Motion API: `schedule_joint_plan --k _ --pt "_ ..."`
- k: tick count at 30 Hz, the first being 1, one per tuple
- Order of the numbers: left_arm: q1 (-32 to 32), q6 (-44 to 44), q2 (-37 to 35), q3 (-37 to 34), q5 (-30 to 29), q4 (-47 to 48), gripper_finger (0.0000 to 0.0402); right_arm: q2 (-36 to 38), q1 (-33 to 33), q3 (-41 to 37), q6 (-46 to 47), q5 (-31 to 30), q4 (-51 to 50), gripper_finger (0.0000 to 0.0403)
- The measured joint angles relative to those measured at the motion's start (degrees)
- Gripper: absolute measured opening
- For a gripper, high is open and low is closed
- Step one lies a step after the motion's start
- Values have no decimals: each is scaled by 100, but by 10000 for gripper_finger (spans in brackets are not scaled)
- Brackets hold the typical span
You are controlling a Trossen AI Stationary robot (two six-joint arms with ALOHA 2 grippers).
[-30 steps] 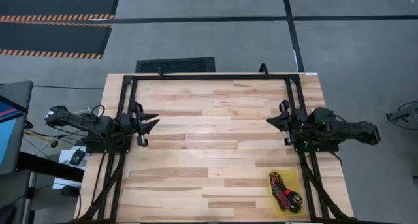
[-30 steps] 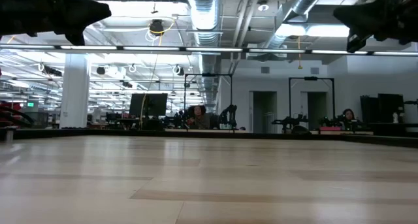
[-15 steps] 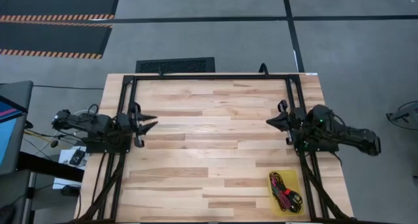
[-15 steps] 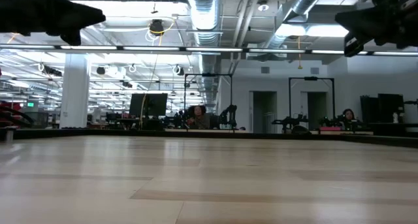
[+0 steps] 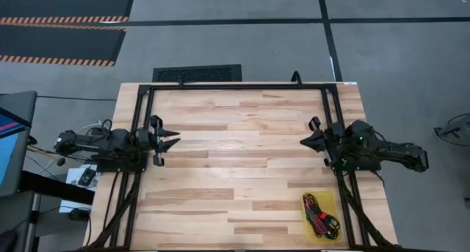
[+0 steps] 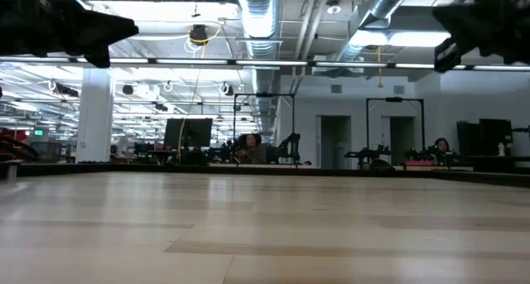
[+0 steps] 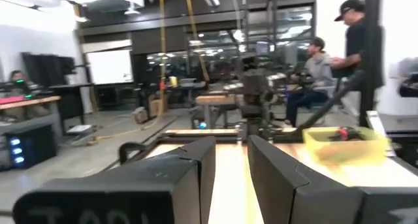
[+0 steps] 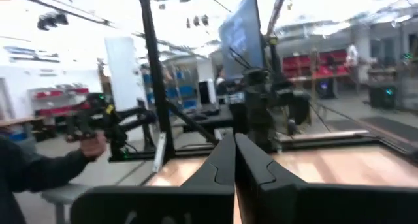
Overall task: Pick and place USB-C Cables
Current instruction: Return to Home Position
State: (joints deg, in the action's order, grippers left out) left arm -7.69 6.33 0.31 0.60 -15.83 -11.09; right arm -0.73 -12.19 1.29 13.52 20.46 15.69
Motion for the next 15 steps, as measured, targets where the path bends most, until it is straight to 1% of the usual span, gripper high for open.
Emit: schedule_joint_plan --k 1,5,8,12,15 --pt "75 -2 2 0 -12 7 82 1 66 -81 3 -55 -21 13" --pt "309 -138 1 -2 -18 48 82 -2 363 -79 -56 -628 -449 13" --pt "391 -231 1 -4 63 291 82 11 536 -82 -145 -673 -432 17" --pt "405 -467 1 -7 14 668 82 22 668 -84 -396 -737 -472 19" --pt "405 -561 5 -9 -47 712 82 20 670 -84 -549 -1108 -573 17"
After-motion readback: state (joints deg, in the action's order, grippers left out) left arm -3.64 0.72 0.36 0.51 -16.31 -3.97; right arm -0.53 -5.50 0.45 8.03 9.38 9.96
